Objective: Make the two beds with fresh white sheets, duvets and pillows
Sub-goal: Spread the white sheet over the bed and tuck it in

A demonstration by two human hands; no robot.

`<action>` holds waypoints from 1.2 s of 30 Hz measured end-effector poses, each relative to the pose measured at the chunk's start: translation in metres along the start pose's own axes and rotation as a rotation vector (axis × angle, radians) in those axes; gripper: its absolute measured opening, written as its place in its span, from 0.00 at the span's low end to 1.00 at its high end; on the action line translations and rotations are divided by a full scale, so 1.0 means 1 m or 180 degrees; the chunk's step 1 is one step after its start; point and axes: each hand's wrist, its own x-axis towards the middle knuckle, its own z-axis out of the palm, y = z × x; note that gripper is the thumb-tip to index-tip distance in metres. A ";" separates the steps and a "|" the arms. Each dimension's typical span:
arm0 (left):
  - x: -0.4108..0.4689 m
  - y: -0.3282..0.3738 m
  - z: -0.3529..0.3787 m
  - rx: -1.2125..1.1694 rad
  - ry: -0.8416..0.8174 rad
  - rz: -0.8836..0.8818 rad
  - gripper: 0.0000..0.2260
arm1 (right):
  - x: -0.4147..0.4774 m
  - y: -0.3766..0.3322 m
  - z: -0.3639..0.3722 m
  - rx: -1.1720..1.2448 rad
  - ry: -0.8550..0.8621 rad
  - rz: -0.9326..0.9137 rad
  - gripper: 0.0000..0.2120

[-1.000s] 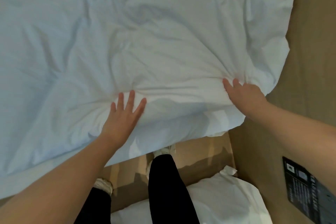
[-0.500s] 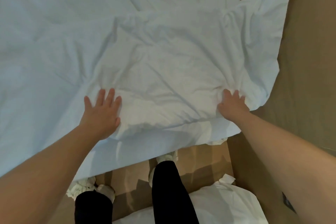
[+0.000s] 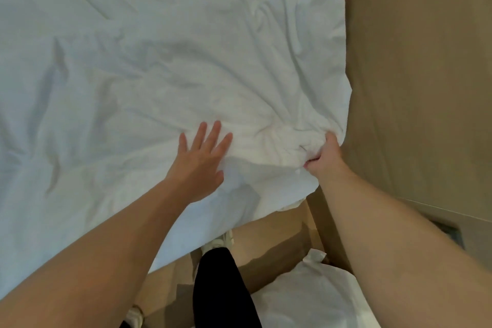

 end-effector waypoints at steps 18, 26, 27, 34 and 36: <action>0.020 0.012 -0.017 0.0027 -0.1416 -0.0373 0.39 | -0.082 -0.066 -0.043 0.1054 -0.1833 -0.1298 0.15; 0.039 0.023 -0.023 0.0164 -0.1165 -0.0403 0.39 | -0.093 -0.099 -0.039 -0.1507 -0.1095 -0.0996 0.16; 0.038 0.024 -0.021 0.0216 -0.1101 -0.0434 0.40 | -0.094 -0.101 -0.037 -0.1654 -0.0909 -0.1143 0.15; 0.036 0.028 -0.003 0.0193 -0.1050 -0.0706 0.44 | -0.105 -0.098 -0.059 -0.0257 -0.0463 -0.1469 0.14; 0.040 0.027 -0.002 0.0149 -0.1090 -0.0712 0.44 | -0.107 -0.095 -0.069 -0.0065 -0.0334 -0.1609 0.14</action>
